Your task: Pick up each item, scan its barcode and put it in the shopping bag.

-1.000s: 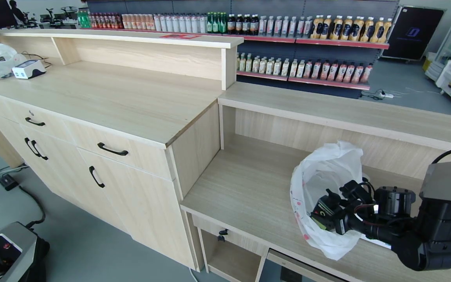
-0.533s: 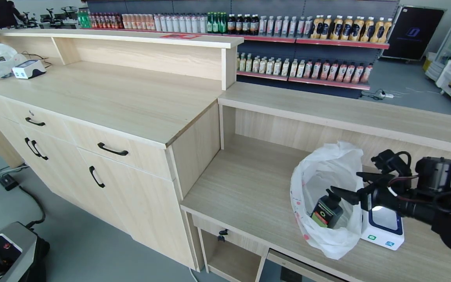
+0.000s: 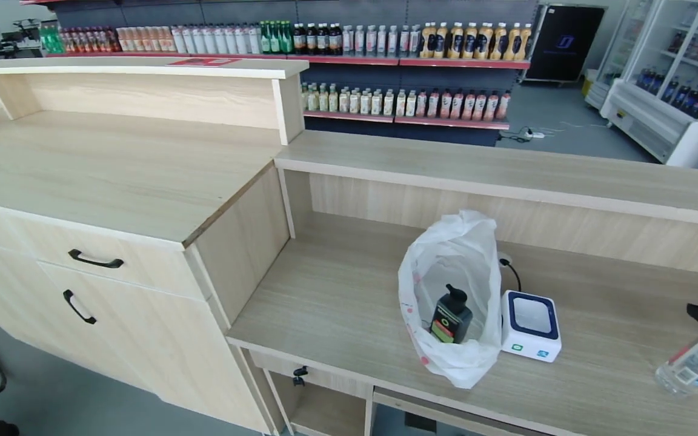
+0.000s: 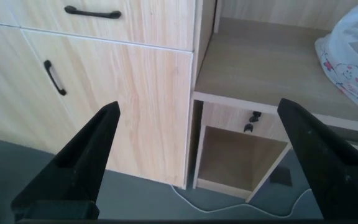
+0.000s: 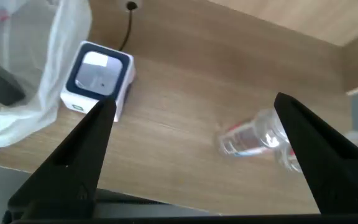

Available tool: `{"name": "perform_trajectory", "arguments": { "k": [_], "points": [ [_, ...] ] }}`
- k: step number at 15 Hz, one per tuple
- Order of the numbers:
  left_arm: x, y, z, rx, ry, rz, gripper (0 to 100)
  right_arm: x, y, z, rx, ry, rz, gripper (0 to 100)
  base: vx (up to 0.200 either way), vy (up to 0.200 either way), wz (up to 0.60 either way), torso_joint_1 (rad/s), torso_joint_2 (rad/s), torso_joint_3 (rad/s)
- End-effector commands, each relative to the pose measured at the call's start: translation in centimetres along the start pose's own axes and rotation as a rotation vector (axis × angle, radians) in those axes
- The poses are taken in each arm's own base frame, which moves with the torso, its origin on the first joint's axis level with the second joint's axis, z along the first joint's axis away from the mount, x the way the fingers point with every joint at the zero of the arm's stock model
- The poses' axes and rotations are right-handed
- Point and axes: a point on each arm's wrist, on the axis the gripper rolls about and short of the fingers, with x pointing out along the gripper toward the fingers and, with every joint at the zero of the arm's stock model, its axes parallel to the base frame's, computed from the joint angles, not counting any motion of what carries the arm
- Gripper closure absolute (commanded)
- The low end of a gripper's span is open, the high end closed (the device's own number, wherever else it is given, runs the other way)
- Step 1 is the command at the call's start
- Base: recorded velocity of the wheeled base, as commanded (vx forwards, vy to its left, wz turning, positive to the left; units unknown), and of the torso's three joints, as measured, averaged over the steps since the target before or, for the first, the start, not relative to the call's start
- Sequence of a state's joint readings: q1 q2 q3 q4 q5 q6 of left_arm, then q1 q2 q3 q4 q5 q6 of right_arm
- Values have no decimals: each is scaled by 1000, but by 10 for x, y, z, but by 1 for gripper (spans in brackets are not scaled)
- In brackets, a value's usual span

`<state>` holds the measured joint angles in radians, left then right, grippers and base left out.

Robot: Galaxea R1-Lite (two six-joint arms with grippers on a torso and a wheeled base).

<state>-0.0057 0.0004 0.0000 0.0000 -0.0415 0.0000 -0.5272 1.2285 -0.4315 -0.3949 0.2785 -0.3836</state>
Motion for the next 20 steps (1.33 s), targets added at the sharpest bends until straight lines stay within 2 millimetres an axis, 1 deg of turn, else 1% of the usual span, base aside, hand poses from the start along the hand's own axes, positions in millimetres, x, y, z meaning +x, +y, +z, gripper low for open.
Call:
{"name": "perform_trajectory", "arguments": {
  "k": [1,3,4,5,7,8,9,10,12,14,17,20],
  "points": [
    [0,0,0,0,1,0,0,-23,-2,0,23,-8,-83,0,0,0,-600,2,7,2],
    [0,0,0,0,1,0,0,-23,-5,-9,53,62,-94,0,0,0,-600,-2,0,0],
    [0,0,0,0,1,0,0,-15,-10,-12,64,84,-98,0,0,0,-600,2,-2,7],
    [0,0,0,0,1,0,0,-1,-16,-14,70,95,-99,0,0,0,-600,2,2,2],
    [0,0,0,0,1,0,0,34,-29,-19,64,76,-92,0,0,0,0,0,0,0],
    [0,0,0,0,1,0,0,51,-32,-23,61,51,-42,0,0,0,0,0,0,0],
    [0,0,0,0,1,0,0,65,-34,-28,41,17,45,0,0,0,0,0,0,0],
    [0,0,0,0,1,0,0,76,-36,-36,6,-7,130,0,0,0,0,0,0,0],
    [0,0,0,0,1,0,0,87,-41,-53,-98,-11,222,0,0,0,0,0,0,0],
    [0,0,0,0,1,0,0,90,-43,-67,-148,2,276,0,0,0,0,0,0,0],
    [0,0,0,0,1,0,0,99,-48,-79,-176,10,308,0,0,0,0,0,0,0],
    [0,0,0,0,1,0,0,103,-52,-86,-172,14,312,0,0,0,0,0,0,0]
  ]
}}
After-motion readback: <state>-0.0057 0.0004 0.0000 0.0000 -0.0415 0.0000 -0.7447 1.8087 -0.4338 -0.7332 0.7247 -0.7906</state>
